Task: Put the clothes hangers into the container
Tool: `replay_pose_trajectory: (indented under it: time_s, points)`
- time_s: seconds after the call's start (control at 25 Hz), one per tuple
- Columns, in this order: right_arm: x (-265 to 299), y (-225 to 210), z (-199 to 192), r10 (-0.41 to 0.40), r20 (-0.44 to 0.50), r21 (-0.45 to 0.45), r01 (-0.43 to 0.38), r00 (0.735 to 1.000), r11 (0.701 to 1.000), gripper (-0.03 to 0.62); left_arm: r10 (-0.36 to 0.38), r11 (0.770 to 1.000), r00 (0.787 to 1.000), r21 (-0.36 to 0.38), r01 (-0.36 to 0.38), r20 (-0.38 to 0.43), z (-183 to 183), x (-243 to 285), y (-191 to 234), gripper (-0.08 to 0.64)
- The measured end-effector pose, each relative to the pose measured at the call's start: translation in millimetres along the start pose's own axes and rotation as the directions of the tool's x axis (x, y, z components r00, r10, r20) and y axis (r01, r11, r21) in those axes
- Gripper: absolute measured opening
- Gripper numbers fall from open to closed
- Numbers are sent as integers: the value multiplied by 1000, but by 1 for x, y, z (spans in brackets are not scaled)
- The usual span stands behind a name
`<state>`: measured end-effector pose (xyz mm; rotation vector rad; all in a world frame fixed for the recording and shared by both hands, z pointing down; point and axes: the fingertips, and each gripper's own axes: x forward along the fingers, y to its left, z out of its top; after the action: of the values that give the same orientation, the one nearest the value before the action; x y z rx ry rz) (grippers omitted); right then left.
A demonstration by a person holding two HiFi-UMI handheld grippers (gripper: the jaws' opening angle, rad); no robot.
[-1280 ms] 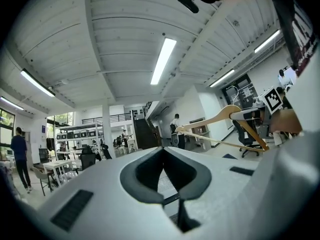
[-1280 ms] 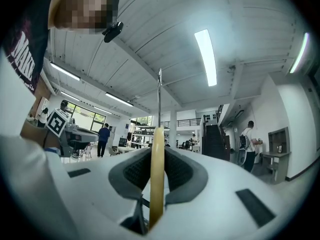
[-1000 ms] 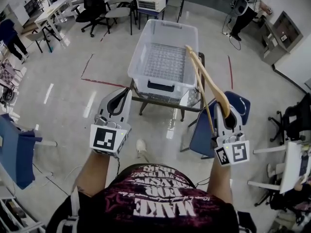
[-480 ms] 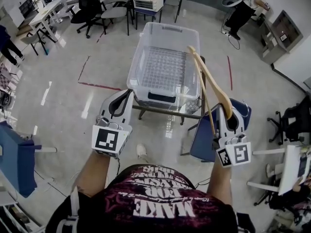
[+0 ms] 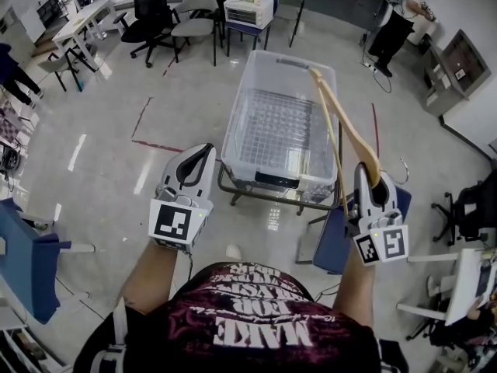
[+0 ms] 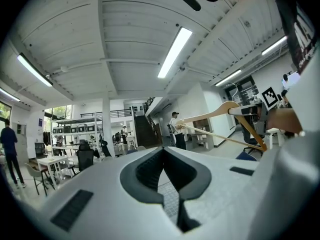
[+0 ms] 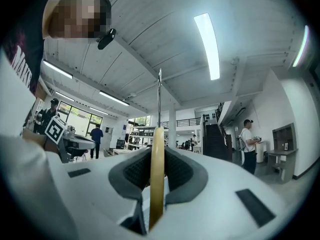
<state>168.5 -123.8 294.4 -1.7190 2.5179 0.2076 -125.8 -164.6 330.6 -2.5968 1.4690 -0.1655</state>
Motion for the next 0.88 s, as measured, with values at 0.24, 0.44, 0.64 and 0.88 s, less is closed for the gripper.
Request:
replay_pose_trajectory:
  time_s: [0.24, 0.44, 0.64, 0.88]
  points:
    - [33, 15, -1, 10, 22, 34, -10, 1000, 999, 60, -5, 1000, 1000, -9, 5, -1, -13, 6, 34, 5]
    - [38, 20, -4, 0, 10, 50, -1, 1000, 999, 61, -23, 999, 1000, -26, 23, -2, -18, 11, 40, 5]
    - [33, 15, -3, -16, 4, 51, 16, 1000, 999, 60, -48, 998, 999, -31, 47, -22, -23, 15, 32, 5]
    - [44, -1, -15, -1, -15, 71, 2, 1000, 997, 60, -41, 999, 999, -36, 41, -17, -23, 32, 30, 6]
